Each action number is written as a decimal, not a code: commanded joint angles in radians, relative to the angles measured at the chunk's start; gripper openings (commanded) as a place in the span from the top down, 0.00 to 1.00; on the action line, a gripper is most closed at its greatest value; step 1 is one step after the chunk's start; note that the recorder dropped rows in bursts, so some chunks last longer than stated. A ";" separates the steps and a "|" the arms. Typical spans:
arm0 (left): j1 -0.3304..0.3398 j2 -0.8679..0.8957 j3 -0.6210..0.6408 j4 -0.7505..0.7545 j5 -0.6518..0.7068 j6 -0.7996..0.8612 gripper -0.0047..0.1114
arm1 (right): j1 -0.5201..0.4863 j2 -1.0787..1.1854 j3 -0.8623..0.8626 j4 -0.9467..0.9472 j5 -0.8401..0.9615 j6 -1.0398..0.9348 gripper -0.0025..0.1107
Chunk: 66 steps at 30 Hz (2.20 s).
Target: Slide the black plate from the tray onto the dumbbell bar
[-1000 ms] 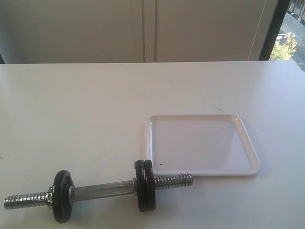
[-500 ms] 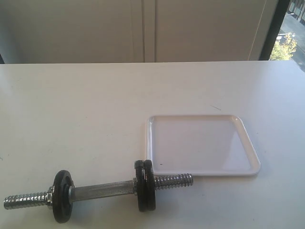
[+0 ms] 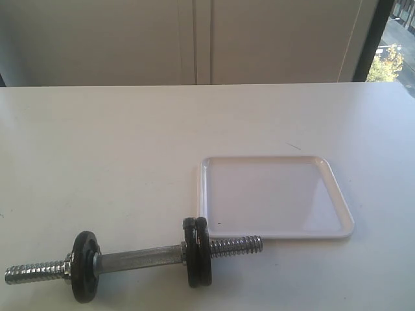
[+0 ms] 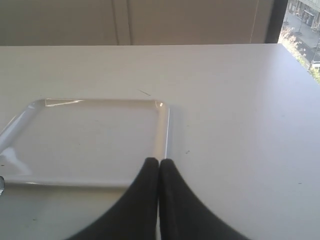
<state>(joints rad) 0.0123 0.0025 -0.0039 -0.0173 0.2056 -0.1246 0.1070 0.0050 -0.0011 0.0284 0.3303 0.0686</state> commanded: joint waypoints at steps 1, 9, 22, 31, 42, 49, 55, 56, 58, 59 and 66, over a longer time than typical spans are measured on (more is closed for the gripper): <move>-0.006 -0.002 0.004 -0.007 -0.003 0.001 0.96 | -0.021 -0.005 0.001 0.002 0.005 0.007 0.98; -0.015 -0.002 0.004 -0.007 -0.003 0.001 0.96 | -0.021 -0.005 0.001 0.002 0.005 0.007 0.98; -0.025 -0.002 0.004 -0.005 0.000 0.047 0.96 | -0.040 -0.005 0.001 0.002 0.005 0.013 0.98; -0.025 -0.002 0.004 -0.005 0.000 0.047 0.96 | -0.040 -0.005 0.001 0.002 0.005 0.018 0.98; -0.025 -0.002 0.004 -0.005 0.000 0.047 0.96 | -0.040 -0.005 0.001 0.002 0.005 0.018 0.98; -0.025 -0.002 0.004 -0.005 0.000 0.047 0.96 | -0.040 -0.005 0.001 0.000 0.005 0.018 0.98; -0.025 -0.002 0.004 -0.005 0.000 0.047 0.96 | -0.040 -0.005 0.001 0.000 0.005 0.018 0.98; -0.025 -0.002 0.004 -0.005 0.000 0.047 0.96 | -0.040 -0.005 0.001 0.000 0.005 0.018 0.98; -0.025 -0.002 0.004 -0.005 0.000 0.047 0.96 | -0.040 -0.005 0.001 0.000 0.005 0.018 0.98; -0.025 -0.002 0.004 -0.005 0.000 0.047 0.96 | -0.040 -0.005 0.001 0.000 0.005 0.018 0.98; -0.025 -0.002 0.004 -0.005 0.000 0.047 0.96 | -0.040 -0.005 0.001 0.000 0.005 0.018 0.98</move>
<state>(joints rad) -0.0068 0.0025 -0.0039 -0.0173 0.2056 -0.0810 0.0714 0.0050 -0.0011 0.0284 0.3371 0.0862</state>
